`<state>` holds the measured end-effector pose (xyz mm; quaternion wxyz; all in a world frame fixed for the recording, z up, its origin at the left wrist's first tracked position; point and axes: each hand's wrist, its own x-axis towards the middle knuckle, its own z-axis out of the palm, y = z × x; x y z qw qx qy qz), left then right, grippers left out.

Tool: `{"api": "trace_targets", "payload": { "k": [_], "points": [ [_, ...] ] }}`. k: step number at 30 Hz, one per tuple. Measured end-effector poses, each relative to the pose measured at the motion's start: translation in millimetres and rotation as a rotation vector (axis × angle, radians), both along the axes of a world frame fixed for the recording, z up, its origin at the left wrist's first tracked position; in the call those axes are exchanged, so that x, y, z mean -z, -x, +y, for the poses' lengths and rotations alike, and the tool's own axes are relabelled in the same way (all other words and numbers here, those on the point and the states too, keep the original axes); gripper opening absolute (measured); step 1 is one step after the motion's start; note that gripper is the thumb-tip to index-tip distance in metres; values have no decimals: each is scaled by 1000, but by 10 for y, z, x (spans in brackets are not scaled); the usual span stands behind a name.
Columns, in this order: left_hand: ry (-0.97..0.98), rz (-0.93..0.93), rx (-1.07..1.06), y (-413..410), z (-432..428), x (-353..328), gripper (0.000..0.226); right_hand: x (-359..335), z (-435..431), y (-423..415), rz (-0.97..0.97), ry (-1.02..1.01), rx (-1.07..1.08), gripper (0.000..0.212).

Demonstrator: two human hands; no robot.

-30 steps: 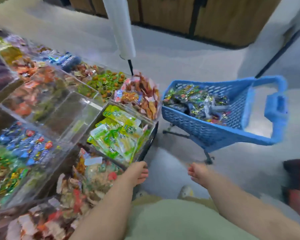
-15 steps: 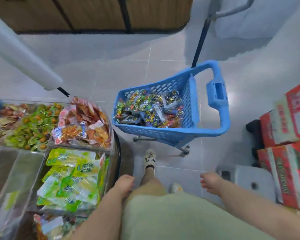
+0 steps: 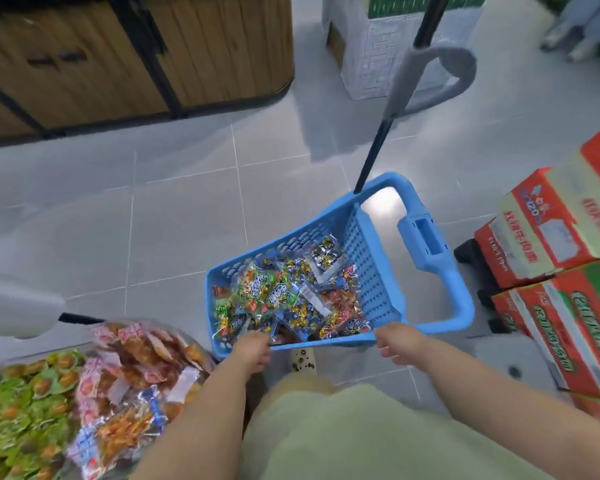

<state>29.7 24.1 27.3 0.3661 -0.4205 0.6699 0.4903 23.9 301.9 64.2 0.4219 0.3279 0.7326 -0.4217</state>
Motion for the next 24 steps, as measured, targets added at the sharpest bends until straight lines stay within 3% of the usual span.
{"api": "trace_targets", "payload": {
  "k": [4,10,15,19,24],
  "points": [
    [36,35,-92,433,-232,85,20,116,-206,242,-3,-32,-28,8],
    [137,55,-80,746,-373,229,31,303,-387,370,-61,-9,80,6],
    [5,17,-337,910,-340,427,22,467,-531,760,-82,29,32,27],
    [16,-73,-448,1032,-368,603,72,570,-754,1128,-108,55,56,16],
    [1,-138,-604,1109,-415,744,77,708,-1032,1394,-156,98,47,17]
  ]
}}
